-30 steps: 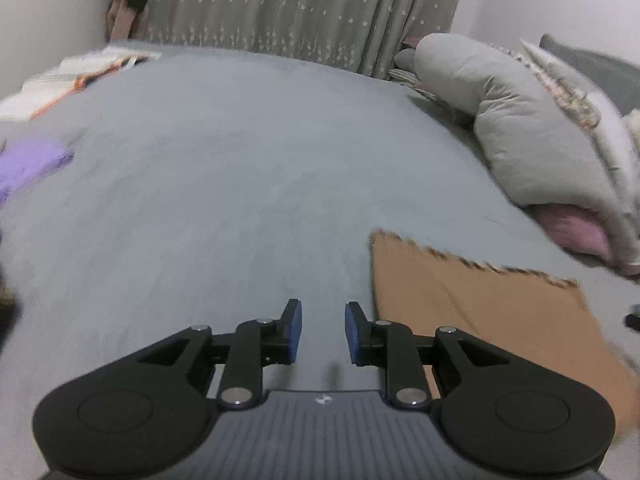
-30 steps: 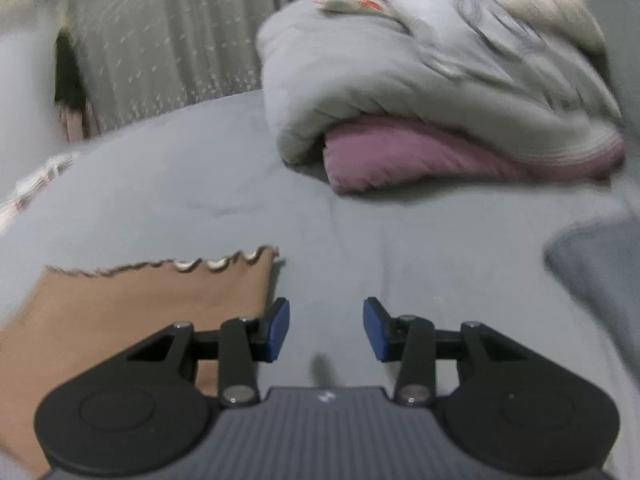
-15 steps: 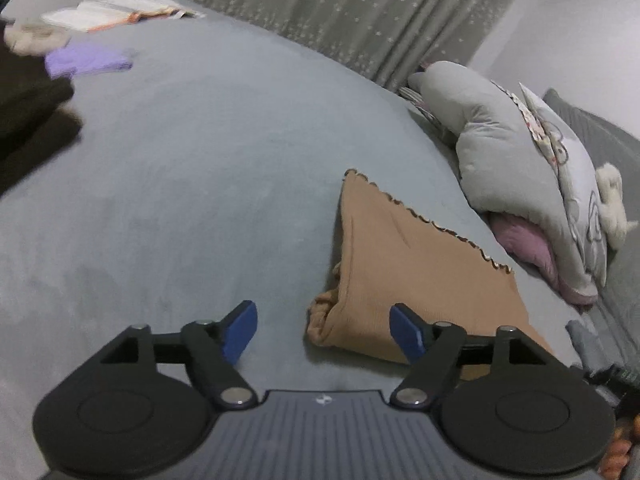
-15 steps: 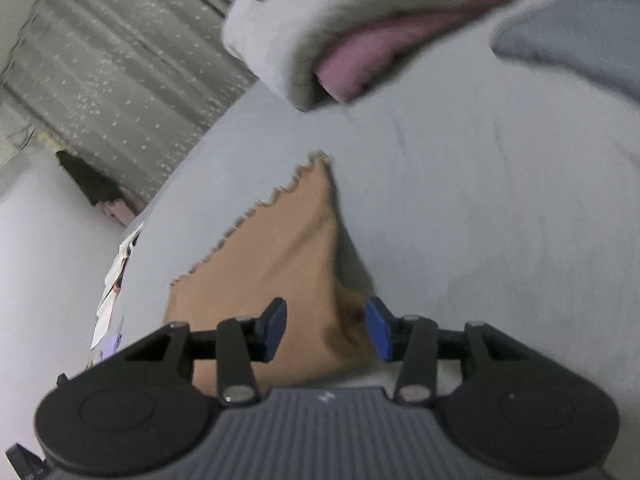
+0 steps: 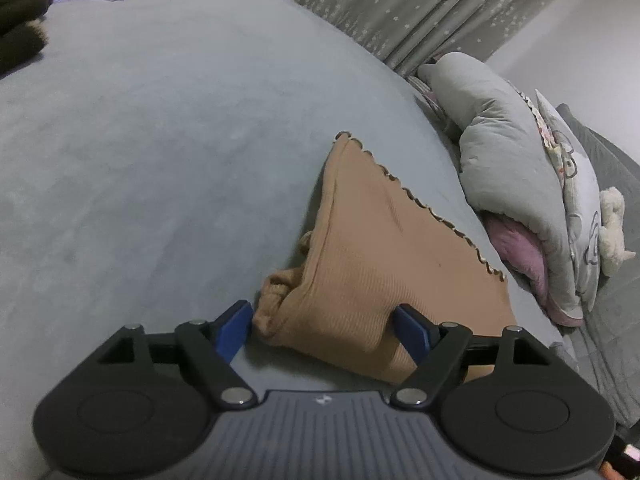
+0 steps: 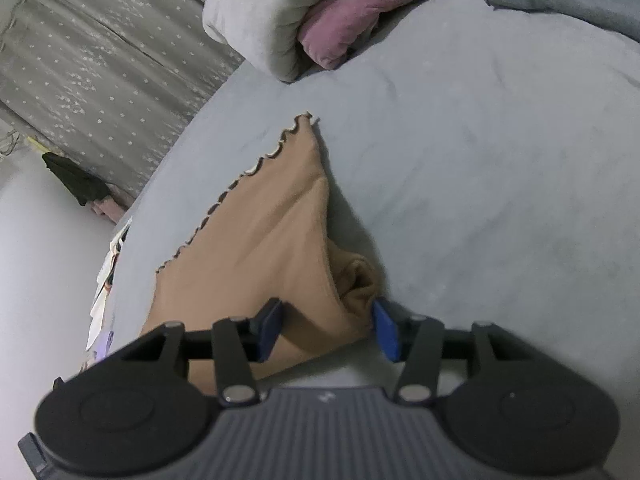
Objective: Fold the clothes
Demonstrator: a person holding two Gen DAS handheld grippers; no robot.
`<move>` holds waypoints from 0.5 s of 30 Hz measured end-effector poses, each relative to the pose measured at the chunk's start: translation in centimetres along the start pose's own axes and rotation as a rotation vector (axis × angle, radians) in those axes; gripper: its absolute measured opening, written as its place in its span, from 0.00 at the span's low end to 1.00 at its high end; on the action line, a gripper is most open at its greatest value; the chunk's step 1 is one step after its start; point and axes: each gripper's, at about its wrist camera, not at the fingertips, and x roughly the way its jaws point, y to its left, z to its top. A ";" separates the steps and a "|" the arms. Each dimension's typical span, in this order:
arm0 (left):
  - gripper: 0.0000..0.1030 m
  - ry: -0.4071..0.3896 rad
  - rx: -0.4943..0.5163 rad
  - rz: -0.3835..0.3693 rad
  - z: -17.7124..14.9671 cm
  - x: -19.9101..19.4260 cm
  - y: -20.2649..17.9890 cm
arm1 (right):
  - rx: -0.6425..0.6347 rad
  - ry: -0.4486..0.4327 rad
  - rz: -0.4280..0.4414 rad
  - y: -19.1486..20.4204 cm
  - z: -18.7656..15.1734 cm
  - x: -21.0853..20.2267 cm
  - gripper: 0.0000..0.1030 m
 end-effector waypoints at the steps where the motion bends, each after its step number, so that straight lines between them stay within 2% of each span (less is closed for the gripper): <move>1: 0.57 0.003 0.007 0.009 0.0 0.1 -0.1 | -0.010 -0.003 -0.005 0.1 0.0 0.0 0.27; 2: 0.49 0.006 0.014 0.018 0.1 0.1 -0.2 | -0.020 -0.003 -0.011 0.2 0.0 0.0 0.21; 6: 0.32 0.031 0.001 0.021 0.2 0.1 0.1 | -0.051 0.004 -0.038 0.5 -0.4 -0.2 0.15; 9: 0.27 0.051 -0.002 0.024 0.4 -0.1 0.4 | -0.076 0.007 -0.056 0.9 -0.8 -1.2 0.12; 15: 0.28 0.068 -0.011 -0.006 0.5 0.5 1.7 | -0.066 0.016 -0.047 0.1 -0.5 -1.8 0.12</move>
